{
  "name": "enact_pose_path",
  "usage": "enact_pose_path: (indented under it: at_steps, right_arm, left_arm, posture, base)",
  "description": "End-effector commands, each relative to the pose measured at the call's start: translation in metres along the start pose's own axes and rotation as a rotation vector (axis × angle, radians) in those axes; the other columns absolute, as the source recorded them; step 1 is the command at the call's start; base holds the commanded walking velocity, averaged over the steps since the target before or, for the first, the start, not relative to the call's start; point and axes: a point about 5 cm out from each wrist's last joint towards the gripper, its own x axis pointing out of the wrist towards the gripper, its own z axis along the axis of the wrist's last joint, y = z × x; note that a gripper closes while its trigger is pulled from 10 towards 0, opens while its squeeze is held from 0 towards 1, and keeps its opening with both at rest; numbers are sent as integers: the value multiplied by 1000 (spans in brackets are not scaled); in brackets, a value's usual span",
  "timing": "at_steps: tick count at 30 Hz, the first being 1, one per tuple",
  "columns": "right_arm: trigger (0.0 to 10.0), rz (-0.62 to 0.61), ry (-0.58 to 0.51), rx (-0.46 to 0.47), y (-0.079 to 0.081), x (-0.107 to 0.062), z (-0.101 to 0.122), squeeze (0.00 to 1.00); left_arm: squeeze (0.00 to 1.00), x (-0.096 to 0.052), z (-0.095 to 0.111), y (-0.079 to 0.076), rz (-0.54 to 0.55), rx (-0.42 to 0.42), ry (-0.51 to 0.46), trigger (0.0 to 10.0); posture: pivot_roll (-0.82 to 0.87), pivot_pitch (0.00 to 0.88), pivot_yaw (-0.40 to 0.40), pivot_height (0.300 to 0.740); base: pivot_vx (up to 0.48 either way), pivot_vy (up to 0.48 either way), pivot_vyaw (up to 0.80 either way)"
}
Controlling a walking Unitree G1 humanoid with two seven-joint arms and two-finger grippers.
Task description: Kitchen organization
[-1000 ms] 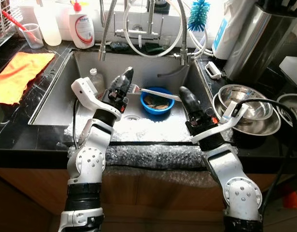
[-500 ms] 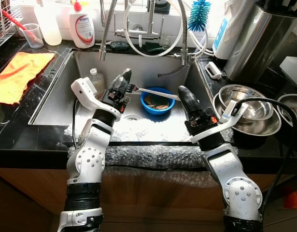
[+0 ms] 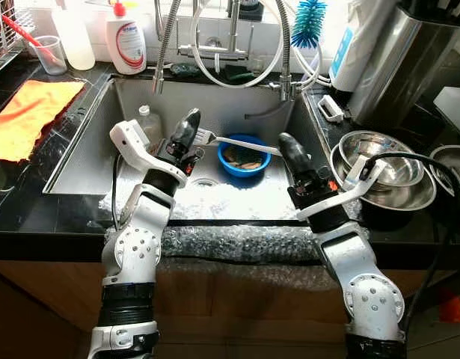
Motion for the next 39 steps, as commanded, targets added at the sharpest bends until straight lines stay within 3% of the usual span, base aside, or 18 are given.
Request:
enact_pose_path:
  at_steps: [1,4,5,7,13,14,15,16,22,25,31,32,33,34,36,39]
  right_arm:
    - [10000,-45,6,16,-5,-4,-11,0]
    - [10000,-48,8,11,-6,-4,-11,43]
    - [10000,-48,9,13,-6,-4,-11,1000]
    - [10000,-49,10,12,-6,-4,-12,1000]
    - [10000,-62,24,-3,-9,-4,-13,1000]
    - [10000,-63,32,-16,-9,-4,-14,510]
    - [10000,-64,33,-17,-9,-4,-14,510]
    - [10000,-63,32,-16,-9,-5,-14,0]
    - [10000,-76,45,-56,-11,-6,-14,0]
    - [10000,-155,22,-235,-15,-6,-5,0]
    - [10000,-213,-29,-386,-14,-5,9,0]
    - [10000,-228,-39,-448,-13,-5,12,0]
    - [10000,-245,-53,-594,-10,-3,18,0]
    - [10000,-241,-59,-640,-6,-2,20,0]
    - [10000,-215,-76,-734,4,3,21,0]
    - [10000,-207,-85,-797,10,5,22,0]
  left_arm:
    - [0,2,3,-1,10,5,-12,0]
    - [0,2,5,-1,14,-10,-24,0]
    - [0,2,6,0,18,-11,-29,0]
    - [0,3,9,2,41,-9,-47,0]
    - [0,3,24,11,123,-103,-163,0]
    - [0,2,27,13,140,-113,-187,0]
    - [0,2,28,14,143,-115,-192,0]
    - [0,1,32,16,158,-128,-217,0]
    - [0,0,43,21,214,-125,-280,0]
    - [0,-1,56,27,266,-130,-355,0]
    - [0,-2,65,32,303,-97,-393,0]
    - [0,-3,66,34,328,-82,-404,0]
    - [0,-4,69,38,370,-23,-415,2118]
    - [0,-5,70,39,385,5,-417,9843]
    - [0,-4,71,40,403,37,-419,10000]
    - [0,-4,70,41,405,80,-409,10000]
  posture:
    - [-31,72,-94,740]
    - [-30,72,-95,740]
    - [-29,72,-95,740]
    - [-28,71,-95,740]
    - [-29,69,-96,740]
    - [-32,70,-97,740]
    - [-32,70,-97,740]
    - [-30,69,-98,740]
    - [-27,70,-103,740]
    - [-29,69,-102,740]
    - [-38,68,-102,740]
    - [-38,68,-102,740]
    - [-40,69,-101,740]
    - [-40,69,-101,740]
    - [-41,68,-102,740]
    - [-43,69,-102,740]
  base:
    - [0,0,0]
    - [0,0,0]
    - [0,0,0]
    - [0,0,0]
    - [0,0,0]
    - [0,0,0]
    - [0,0,0]
    - [0,0,0]
    - [0,0,0]
    - [0,0,0]
    - [0,0,0]
    - [0,0,0]
    - [0,0,0]
    - [0,0,0]
    - [0,0,0]
    - [0,0,0]
